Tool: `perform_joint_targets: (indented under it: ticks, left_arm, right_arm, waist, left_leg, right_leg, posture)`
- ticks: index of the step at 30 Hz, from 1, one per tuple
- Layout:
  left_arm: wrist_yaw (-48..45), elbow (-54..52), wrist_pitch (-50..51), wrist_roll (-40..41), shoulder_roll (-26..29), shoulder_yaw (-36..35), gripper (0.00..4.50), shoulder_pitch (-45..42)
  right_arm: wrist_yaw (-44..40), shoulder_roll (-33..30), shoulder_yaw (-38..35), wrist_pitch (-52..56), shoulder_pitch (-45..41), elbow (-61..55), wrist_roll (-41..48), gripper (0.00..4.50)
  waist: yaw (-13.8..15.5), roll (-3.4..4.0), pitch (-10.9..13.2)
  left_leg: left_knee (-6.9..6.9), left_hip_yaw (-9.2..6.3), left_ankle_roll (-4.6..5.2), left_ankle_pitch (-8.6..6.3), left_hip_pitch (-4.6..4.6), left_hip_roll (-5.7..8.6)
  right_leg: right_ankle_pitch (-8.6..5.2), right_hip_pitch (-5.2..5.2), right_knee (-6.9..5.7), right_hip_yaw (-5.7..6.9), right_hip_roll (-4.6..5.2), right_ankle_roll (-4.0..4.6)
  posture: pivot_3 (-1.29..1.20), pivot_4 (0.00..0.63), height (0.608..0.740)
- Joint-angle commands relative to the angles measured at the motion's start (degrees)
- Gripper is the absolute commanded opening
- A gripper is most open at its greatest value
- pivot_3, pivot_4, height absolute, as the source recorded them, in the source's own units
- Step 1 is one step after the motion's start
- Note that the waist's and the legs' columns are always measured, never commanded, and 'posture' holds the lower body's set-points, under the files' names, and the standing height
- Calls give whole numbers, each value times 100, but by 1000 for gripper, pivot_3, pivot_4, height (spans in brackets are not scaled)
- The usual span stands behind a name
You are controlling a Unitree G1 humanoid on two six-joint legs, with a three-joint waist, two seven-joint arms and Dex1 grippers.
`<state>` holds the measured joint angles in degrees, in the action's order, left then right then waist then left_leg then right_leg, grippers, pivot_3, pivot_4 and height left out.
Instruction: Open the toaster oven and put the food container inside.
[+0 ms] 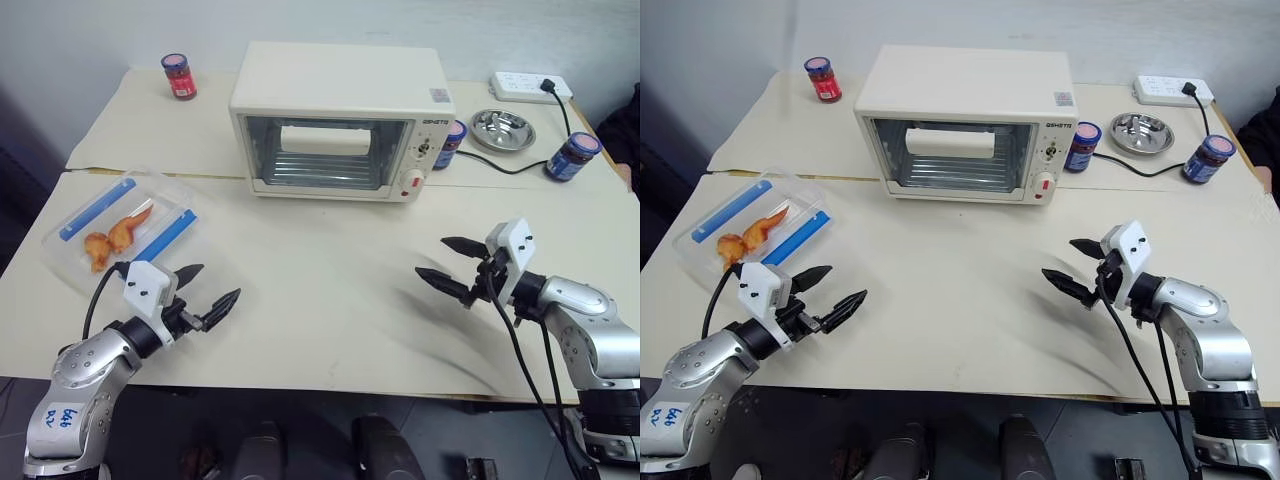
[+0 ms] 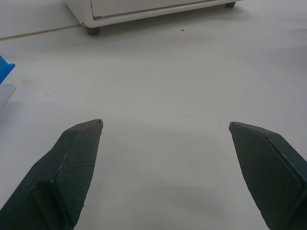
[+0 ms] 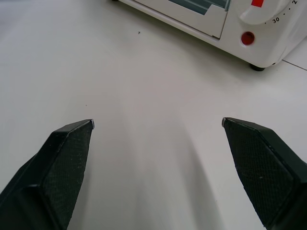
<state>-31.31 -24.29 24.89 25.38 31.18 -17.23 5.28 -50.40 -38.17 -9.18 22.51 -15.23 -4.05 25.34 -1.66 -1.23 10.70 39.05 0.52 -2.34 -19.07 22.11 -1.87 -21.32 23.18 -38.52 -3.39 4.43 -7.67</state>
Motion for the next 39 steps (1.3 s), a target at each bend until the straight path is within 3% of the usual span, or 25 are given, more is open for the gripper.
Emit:
perform_joint_targets:
  ticks: [1, 16, 23, 27, 32, 39]
  left_arm:
    - [-17, -152, -167, -49, 17, 4, 4500, 4]
    - [-32, -168, 237, 270, 44, -4, 4500, -197]
    - [-324, -587, 1040, 1258, 138, 288, 4500, -1003]
    - [-490, -476, 1376, 1710, 488, 95, 4500, -1745]
    - [-707, -85, 1629, 2056, 1085, -262, 4500, -2577]
    - [-844, -45, 1583, 2050, 1496, -374, 4500, -2818]
  right_arm:
    - [15, 20, -88, -66, 27, -162, 65, 4474]
    - [19, 166, 37, 410, -104, -485, 385, 4474]
    - [23, 750, 553, 574, -1235, -64, 402, 4474]
    - [-43, 1127, 869, 326, -2091, 545, 199, 4474]
    - [50, 1527, 992, -196, -3055, 1639, -205, 4474]
    - [-79, 1785, 905, -574, -3776, 2452, -295, 4474]
  waist:
    - [0, 0, 0]
    - [0, 0, 0]
    - [-17, 0, 0]
    - [-31, 0, 0]
    - [-114, 0, 0]
    - [-262, 0, 0]
  left_leg:
    - [0, 0, 0, 0, 0, 0]
    - [0, -3, 0, 0, 0, 0]
    - [3, -10, -2, 3, 0, -1]
    - [4, -12, -4, 4, 1, 1]
    - [4, -14, -5, 5, 4, 4]
    - [-6, -18, -6, 5, 15, 5]
  right_leg:
    - [0, 0, 0, 0, 0, 0]
    - [0, -1, -1, 2, 0, 0]
    - [0, -2, -10, 6, 1, 0]
    - [0, 0, -10, 10, 0, 0]
    - [0, 7, -15, 14, 0, -1]
    - [0, 12, -26, 19, 9, -1]
  posture:
    - [0, 150, 740]
    - [0, 150, 740]
    - [0, 150, 740]
    - [0, 150, 740]
    - [0, 150, 740]
    - [0, 150, 740]
